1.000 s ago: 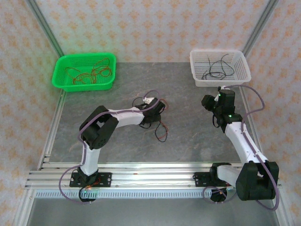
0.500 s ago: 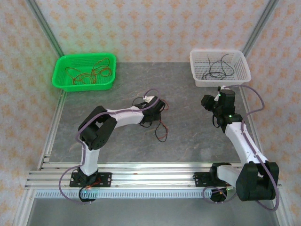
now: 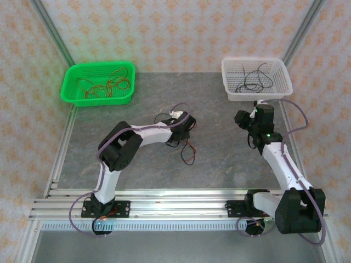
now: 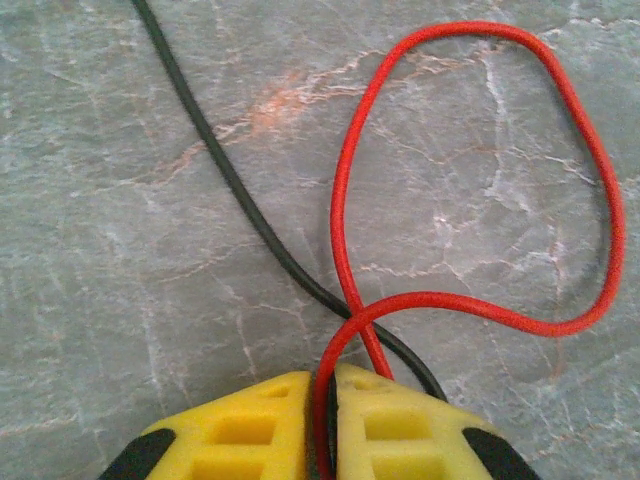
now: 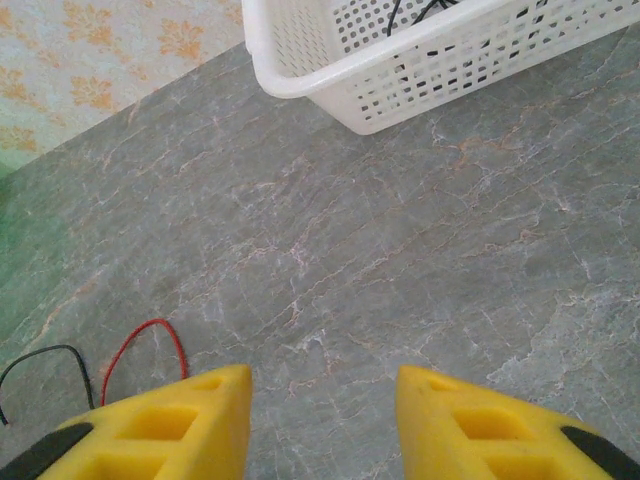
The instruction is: Untangle the cables
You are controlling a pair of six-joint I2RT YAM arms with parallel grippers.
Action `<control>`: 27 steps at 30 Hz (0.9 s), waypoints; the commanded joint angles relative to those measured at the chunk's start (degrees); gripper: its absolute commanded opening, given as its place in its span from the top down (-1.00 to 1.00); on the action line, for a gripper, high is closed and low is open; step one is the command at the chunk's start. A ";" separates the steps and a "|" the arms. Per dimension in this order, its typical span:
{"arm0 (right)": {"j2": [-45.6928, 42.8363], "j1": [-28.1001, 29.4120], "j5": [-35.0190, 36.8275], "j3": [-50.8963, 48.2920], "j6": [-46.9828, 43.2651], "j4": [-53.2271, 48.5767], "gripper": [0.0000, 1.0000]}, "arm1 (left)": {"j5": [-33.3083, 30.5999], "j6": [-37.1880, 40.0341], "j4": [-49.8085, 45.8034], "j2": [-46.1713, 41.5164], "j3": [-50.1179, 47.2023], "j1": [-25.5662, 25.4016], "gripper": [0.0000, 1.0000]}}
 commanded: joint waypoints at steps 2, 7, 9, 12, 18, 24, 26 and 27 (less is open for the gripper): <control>-0.89 0.17 -0.35 -0.92 -0.35 1.58 0.16 | -3.41 0.40 -3.12 0.13 -1.49 0.10 0.92; -0.27 0.17 -1.07 -1.24 -0.03 2.16 0.16 | -7.49 1.48 -6.65 -3.19 0.69 -1.96 1.00; 0.38 0.17 -2.40 -1.44 0.21 2.52 0.16 | -9.36 2.38 -9.26 -5.12 2.65 -3.12 1.00; 0.77 0.26 -5.54 -2.29 1.07 3.46 0.16 | -11.54 3.88 -13.61 -8.24 6.24 -4.89 1.00; 0.78 3.08 -12.14 -4.38 3.73 5.81 0.16 | -12.68 6.07 -19.34 -15.05 11.60 -7.03 1.00; 2.55 10.80 -16.88 -6.47 7.04 12.73 0.14 | -9.94 7.59 -19.86 -21.18 12.61 -7.44 1.00; 3.69 12.36 -19.57 -7.11 8.13 16.43 0.13 | -8.91 8.01 -19.84 -22.39 12.90 -7.44 1.00; 3.82 13.12 -20.90 -7.41 8.33 18.37 0.13 | -8.57 8.05 -19.85 -22.88 12.90 -7.44 1.00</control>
